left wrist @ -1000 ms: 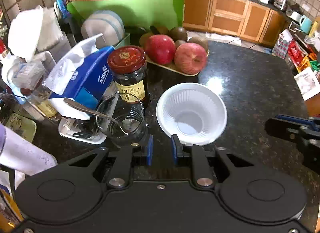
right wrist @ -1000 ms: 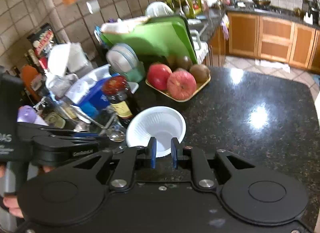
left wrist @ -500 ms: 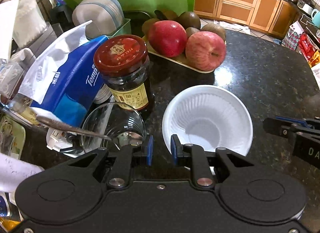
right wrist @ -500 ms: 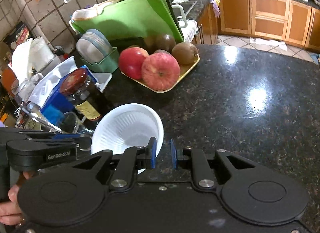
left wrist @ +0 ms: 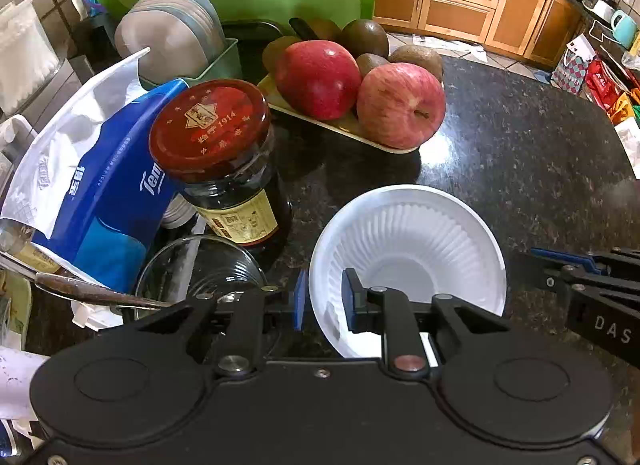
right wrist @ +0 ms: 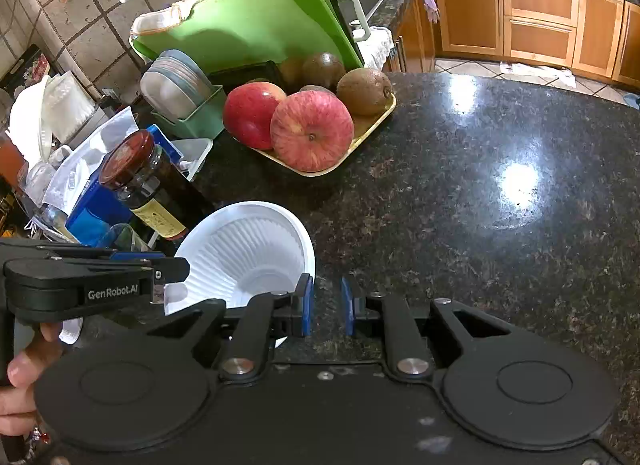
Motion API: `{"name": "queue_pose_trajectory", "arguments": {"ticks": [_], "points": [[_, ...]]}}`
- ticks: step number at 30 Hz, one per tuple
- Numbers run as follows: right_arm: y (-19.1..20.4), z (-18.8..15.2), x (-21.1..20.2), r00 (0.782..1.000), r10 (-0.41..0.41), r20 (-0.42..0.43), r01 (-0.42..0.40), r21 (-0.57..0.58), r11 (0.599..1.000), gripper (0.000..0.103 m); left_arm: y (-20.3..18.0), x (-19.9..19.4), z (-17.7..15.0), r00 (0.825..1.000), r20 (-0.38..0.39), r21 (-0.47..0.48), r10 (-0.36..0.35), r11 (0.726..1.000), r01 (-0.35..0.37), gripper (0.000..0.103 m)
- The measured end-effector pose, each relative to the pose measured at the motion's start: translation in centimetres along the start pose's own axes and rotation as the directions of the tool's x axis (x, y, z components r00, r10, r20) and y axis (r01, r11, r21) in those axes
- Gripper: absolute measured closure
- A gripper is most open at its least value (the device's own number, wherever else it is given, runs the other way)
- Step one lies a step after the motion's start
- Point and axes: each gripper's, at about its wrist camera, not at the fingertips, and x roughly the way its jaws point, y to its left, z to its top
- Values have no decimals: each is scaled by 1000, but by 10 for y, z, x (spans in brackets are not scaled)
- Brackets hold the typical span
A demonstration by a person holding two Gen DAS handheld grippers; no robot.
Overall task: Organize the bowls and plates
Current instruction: 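Lift the last white bowl with the left gripper and carry it to the nested bowls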
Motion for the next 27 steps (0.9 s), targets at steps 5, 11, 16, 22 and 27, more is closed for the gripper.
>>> {"name": "queue_pose_trajectory", "arguments": {"ticks": [5, 11, 16, 22, 27], "points": [[5, 0, 1, 1000, 4, 0, -4, -16, 1000, 84, -2, -2, -1, 1000, 13, 25, 16, 1000, -17, 73], [10, 1, 8, 1000, -8, -9, 8, -38, 999, 84, -5, 0, 0, 998, 28, 49, 48, 998, -50, 73], [12, 0, 15, 1000, -16, -24, 15, -48, 999, 84, -10, 10, 2, 999, -14, 58, 42, 997, -41, 73], [12, -3, 17, 1000, -29, -13, 28, -71, 997, 91, -12, 17, 1, 999, -24, 61, 36, 998, -34, 72], [5, -4, 9, 1000, -23, -5, 22, -60, 998, 92, -14, 19, 1, 999, -33, 60, -3, 998, 5, 74]]}}
